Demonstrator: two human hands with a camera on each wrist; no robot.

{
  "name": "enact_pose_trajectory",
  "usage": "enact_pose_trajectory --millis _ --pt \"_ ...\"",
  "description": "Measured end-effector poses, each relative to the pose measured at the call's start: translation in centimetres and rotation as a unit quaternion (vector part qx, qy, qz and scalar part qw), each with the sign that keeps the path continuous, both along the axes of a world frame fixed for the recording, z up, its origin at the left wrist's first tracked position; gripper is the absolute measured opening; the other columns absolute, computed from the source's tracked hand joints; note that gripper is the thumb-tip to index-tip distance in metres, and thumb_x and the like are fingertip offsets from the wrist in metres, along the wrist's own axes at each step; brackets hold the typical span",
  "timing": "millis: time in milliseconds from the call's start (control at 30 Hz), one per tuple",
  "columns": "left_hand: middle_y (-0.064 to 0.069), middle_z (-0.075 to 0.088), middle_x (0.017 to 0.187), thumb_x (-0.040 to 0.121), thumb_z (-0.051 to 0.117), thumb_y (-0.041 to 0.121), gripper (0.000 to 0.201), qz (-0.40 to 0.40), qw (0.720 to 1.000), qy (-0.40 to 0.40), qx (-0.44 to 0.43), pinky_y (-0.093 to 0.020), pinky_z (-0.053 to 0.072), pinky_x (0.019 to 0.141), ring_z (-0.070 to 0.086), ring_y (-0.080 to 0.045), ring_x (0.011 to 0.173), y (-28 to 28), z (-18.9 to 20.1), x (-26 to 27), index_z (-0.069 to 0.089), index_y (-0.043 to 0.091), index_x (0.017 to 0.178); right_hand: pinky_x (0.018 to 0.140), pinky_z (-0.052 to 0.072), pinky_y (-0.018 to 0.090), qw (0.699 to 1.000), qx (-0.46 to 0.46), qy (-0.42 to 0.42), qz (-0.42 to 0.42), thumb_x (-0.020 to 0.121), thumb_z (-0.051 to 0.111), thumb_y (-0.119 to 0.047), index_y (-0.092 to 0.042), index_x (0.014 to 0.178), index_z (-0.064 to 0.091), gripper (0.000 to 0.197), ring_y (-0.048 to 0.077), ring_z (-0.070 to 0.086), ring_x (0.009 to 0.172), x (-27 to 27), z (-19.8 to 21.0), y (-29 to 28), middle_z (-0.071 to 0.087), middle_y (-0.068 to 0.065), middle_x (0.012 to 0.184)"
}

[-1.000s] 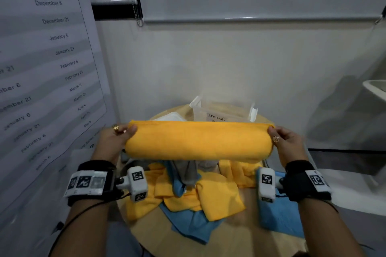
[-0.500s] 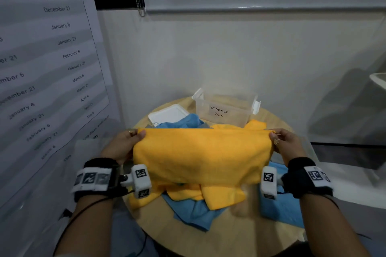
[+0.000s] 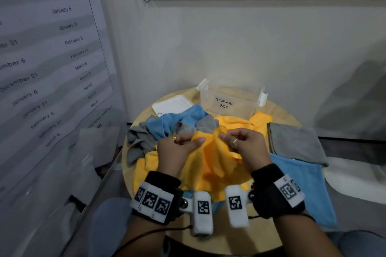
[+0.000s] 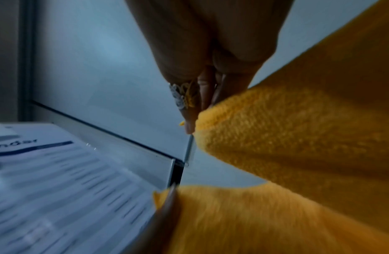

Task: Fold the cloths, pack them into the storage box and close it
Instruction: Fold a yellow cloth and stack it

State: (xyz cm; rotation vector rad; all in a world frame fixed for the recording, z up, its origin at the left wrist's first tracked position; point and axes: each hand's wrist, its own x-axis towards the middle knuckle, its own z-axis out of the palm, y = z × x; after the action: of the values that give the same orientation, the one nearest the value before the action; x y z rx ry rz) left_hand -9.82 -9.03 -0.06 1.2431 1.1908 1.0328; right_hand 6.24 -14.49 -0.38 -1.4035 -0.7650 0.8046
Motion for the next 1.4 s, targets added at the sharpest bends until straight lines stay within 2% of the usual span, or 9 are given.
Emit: enact_pose_trajectory --millis 267,467,600,833,967,1067,1167,1233,1400 --pt "-0.021 0.070 0.078 0.082 0.069 0.012 0.015 -0.090 0.994 -0.053 -0.009 -0.025 0.053 0.059 0.065 -0.019 0.066 -1.7 -0.4 0.0 0.072 -0.002 0.089 0.056 0.053 0.024 0.998 0.001 -0.014 0.065 0.079 0.071 -0.003 -0.010 0.074 0.065 0.010 0.005 0.060 0.054 -2.1 -0.8 -0.5 0.063 0.004 0.064" --pt "-0.012 0.073 0.082 0.073 0.077 0.007 0.024 -0.046 0.998 -0.040 0.034 -0.021 0.054 0.061 0.067 -0.007 0.067 -1.5 -0.7 -0.2 0.072 -0.001 0.095 0.059 0.055 0.025 0.998 0.038 -0.017 0.050 0.076 0.073 -0.003 -0.012 0.070 0.068 0.012 0.012 0.061 0.057 -2.7 -0.3 -0.7 0.065 0.006 0.063" --pt "-0.014 0.073 0.090 0.073 0.076 0.005 0.028 -0.050 0.997 -0.046 0.040 -0.026 0.058 0.073 0.070 -0.013 0.079 -1.4 -0.9 -0.4 0.070 -0.004 0.099 0.057 0.053 0.023 0.997 0.046 -0.017 0.060 0.078 0.072 -0.003 -0.011 0.071 0.069 0.011 0.007 0.059 0.054 -2.9 -0.3 -0.7 0.063 -0.003 0.056" --pt "-0.001 0.074 0.084 0.075 0.069 0.039 0.035 -0.080 0.985 0.069 0.140 -0.027 0.054 0.077 0.069 -0.011 0.082 -1.4 -0.7 -0.9 0.074 0.011 0.096 0.090 0.051 0.038 0.975 0.051 -0.108 0.190 0.081 0.051 0.002 -0.031 0.086 0.071 0.038 0.023 0.060 0.099 -2.9 -1.3 -0.7 0.063 -0.006 0.093" --pt "-0.006 0.070 0.084 0.085 0.066 0.026 0.011 -0.051 0.974 0.142 0.166 -0.012 0.045 0.066 0.059 -0.003 0.070 -0.8 -1.0 -1.0 0.067 0.016 0.090 0.092 0.048 0.033 0.962 0.048 -0.097 0.249 0.081 0.039 0.025 -0.018 0.108 0.064 0.057 0.009 0.060 0.103 -1.4 -2.0 -0.8 0.062 -0.002 0.106" --pt "-0.013 0.063 0.078 0.094 0.054 0.024 0.010 -0.058 0.965 0.176 0.184 -0.028 0.044 0.065 0.055 -0.017 0.070 -0.5 -0.6 -1.4 0.056 0.021 0.085 0.093 0.042 0.028 0.964 0.042 -0.229 0.126 0.076 0.072 -0.003 -0.033 0.107 0.055 0.047 0.001 0.049 0.107 1.2 -2.7 -0.4 0.050 -0.007 0.114" --pt "0.000 0.049 0.069 0.098 0.044 0.023 0.019 -0.091 0.950 0.196 0.224 -0.019 0.037 0.058 0.048 -0.012 0.065 -0.5 0.3 -2.0 0.048 0.017 0.081 0.106 0.024 0.031 0.910 -0.016 -0.372 0.183 0.054 0.088 -0.038 -0.044 0.113 0.042 0.075 0.009 0.024 0.128 2.1 -2.6 0.5 0.028 -0.007 0.137" --pt "0.005 0.045 0.069 0.099 0.041 0.021 0.019 -0.095 0.942 0.214 0.241 -0.014 0.036 0.060 0.045 -0.005 0.065 -0.4 0.6 -2.3 0.047 0.014 0.082 0.106 0.021 0.043 0.877 -0.070 -0.421 0.220 0.054 0.087 -0.042 -0.043 0.105 0.050 0.063 0.016 0.015 0.135 1.8 -2.7 1.1 0.019 -0.004 0.147" --pt "-0.005 0.049 0.073 0.100 0.035 0.026 0.028 -0.052 0.946 0.228 0.227 -0.025 0.035 0.062 0.046 -0.009 0.067 1.4 1.2 -4.4 0.051 0.006 0.089 0.100 0.036 0.038 0.851 -0.095 -0.432 0.284 0.062 0.081 -0.049 -0.024 0.079 0.065 0.034 0.021 0.039 0.126 3.1 -2.6 1.5 0.046 -0.001 0.132"
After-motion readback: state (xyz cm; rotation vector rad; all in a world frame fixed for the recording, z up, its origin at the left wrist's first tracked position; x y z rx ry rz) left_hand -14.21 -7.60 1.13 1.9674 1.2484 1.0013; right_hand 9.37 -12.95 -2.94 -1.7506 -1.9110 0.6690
